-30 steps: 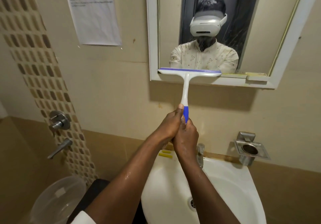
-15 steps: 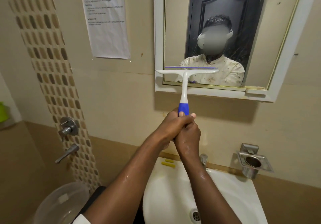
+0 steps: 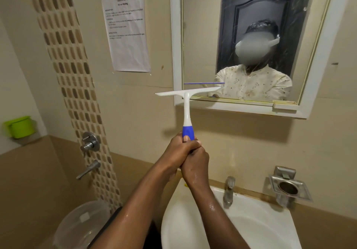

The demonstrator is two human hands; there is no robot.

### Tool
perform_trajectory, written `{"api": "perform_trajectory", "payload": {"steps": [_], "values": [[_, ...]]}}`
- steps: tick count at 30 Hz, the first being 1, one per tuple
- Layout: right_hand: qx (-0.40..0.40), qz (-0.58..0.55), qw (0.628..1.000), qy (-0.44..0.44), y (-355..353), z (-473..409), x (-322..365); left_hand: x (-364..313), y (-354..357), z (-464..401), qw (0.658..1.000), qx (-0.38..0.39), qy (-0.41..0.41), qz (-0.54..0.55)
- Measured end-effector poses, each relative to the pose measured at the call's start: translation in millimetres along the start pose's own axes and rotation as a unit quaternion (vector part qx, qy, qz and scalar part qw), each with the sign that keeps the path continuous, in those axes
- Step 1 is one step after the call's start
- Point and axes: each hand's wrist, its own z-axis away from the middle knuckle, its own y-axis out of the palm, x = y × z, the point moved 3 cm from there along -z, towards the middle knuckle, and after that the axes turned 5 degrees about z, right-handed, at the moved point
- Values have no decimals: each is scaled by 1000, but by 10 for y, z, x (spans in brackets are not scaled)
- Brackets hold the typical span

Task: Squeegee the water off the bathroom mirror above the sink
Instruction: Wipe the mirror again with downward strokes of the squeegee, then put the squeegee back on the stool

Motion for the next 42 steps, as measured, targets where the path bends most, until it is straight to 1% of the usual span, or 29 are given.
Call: {"api": "perform_trajectory", "payload": {"steps": [4, 8, 12, 16, 19, 22, 24, 26, 29, 30, 33, 35, 38, 42], "values": [[38, -8, 999, 2, 93, 92, -34, 52, -99, 111, 999, -41, -12, -4], [75, 9, 997, 13, 253, 242, -82, 126, -239, 263, 996, -80, -21, -15], [124, 4, 992, 34, 491, 449, -164, 267, -460, 424, 990, -130, -51, -28], [211, -32, 972, 103, 779, 646, -315, 524, -743, 576, 971, -197, -130, -42], [264, -84, 946, 169, 983, 821, -461, 745, -967, 649, 959, -216, -176, -49], [289, -126, 920, 231, 1212, 932, -637, 987, -1185, 679, 959, -204, -192, -35], [303, -129, 907, 262, 1390, 998, -729, 1140, -1362, 693, 957, -201, -204, -35], [320, -127, 894, 287, 1565, 1063, -828, 1276, -1553, 717, 953, -208, -218, -13], [358, -138, 852, 356, 1874, 1196, -994, 1485, -1891, 778, 946, -198, -253, 48], [368, -129, 842, 372, 1967, 1236, -1045, 1559, -2018, 807, 944, -192, -265, 42], [372, -64, 838, 394, 2243, 1357, -1250, 1811, -2405, 892, 938, -168, -303, -31], [382, -34, 829, 407, 2476, 1490, -1416, 2016, -2666, 949, 931, -140, -328, -76], [392, -7, 811, 433, 2796, 1685, -1632, 2287, -2982, 1008, 924, -114, -349, -109], [398, 27, 795, 457, 3157, 1865, -1936, 2696, -3323, 999, 906, -83, -379, -169]]}}
